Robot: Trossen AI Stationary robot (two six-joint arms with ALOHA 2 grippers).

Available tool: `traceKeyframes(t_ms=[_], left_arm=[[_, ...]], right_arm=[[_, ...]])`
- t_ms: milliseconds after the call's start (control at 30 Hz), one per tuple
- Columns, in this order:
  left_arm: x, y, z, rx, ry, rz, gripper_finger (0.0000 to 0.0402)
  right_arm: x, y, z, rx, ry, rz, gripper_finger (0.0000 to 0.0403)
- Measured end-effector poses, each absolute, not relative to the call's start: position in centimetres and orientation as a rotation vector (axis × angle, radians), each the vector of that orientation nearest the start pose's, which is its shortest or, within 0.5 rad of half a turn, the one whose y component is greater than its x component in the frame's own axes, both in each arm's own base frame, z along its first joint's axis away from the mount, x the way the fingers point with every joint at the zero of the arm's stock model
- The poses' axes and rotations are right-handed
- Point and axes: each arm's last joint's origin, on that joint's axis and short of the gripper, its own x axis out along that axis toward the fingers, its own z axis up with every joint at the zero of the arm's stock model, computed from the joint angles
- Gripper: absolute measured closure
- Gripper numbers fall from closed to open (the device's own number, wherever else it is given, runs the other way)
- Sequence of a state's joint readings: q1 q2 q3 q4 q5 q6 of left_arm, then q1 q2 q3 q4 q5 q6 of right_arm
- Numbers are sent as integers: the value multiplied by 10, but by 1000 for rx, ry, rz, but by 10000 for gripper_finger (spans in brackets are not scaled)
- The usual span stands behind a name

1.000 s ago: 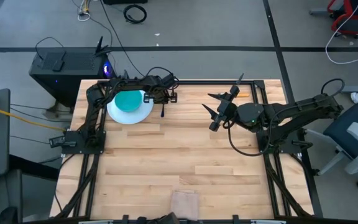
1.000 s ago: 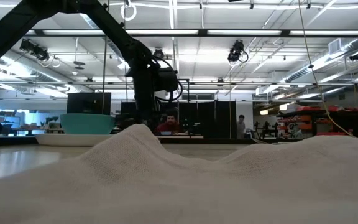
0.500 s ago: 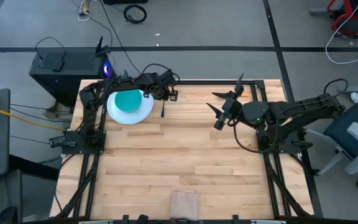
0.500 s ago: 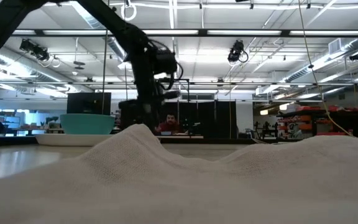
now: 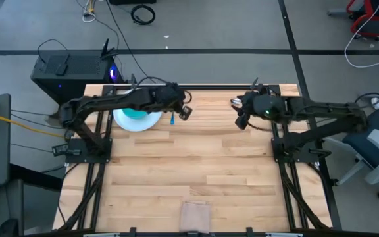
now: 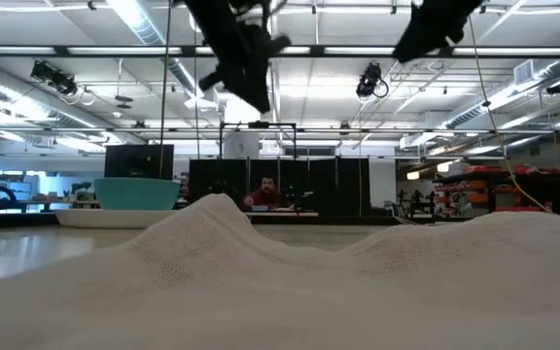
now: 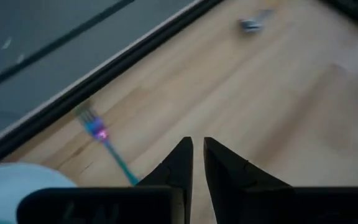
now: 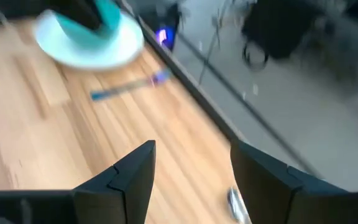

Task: Set table place
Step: Put the yellow spoon on the blue bowl

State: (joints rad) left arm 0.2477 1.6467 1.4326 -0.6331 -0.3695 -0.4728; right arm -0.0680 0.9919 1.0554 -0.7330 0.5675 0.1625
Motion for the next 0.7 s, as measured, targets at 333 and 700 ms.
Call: traceKeyframes(t_ms=[333, 700], left_arm=[[330, 30, 337, -233, 652, 542, 362], [327, -2, 342, -200, 647, 446, 363]], right_arm=[[178, -82, 308, 191, 962, -785, 188], [173, -141, 264, 468, 1265, -852, 188]])
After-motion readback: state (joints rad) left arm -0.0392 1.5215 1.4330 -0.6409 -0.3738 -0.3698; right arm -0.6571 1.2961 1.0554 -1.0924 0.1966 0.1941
